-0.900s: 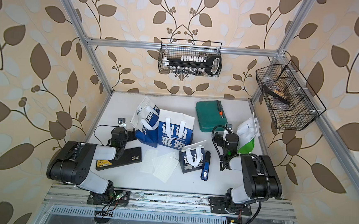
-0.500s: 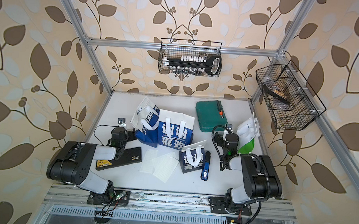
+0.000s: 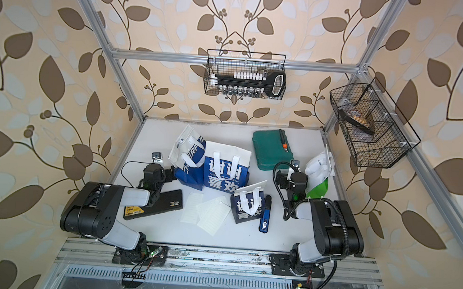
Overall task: Staple the receipts to the bags
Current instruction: Pick up the receipt from the center of the board.
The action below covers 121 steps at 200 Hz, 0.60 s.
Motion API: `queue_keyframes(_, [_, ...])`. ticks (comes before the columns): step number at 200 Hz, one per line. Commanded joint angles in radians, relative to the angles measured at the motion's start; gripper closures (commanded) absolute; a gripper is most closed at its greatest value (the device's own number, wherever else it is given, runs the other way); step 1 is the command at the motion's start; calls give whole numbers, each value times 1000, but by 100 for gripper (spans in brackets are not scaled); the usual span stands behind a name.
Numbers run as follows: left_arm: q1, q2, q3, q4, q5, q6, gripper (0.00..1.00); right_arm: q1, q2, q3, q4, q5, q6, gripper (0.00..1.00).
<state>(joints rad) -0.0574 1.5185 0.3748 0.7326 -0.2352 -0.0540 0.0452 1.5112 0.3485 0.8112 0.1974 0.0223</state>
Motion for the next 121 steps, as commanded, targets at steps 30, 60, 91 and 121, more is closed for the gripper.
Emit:
queue_keyframes(30, [7,-24,3,23,6,12,1,6,-15,23,-7,-2,5,0])
queue_keyframes(60, [-9,-120,167,-323,38,43,1,53,-129,182,-358,171,21,7])
queue_keyframes(91, [-9,-202,354,-589,-169,-38,1,61,-208,418,-751,329,325,16])
queue_keyframes(121, [-15,-298,470,-1069,-390,-414,1,66,-293,541,-1014,212,548,14])
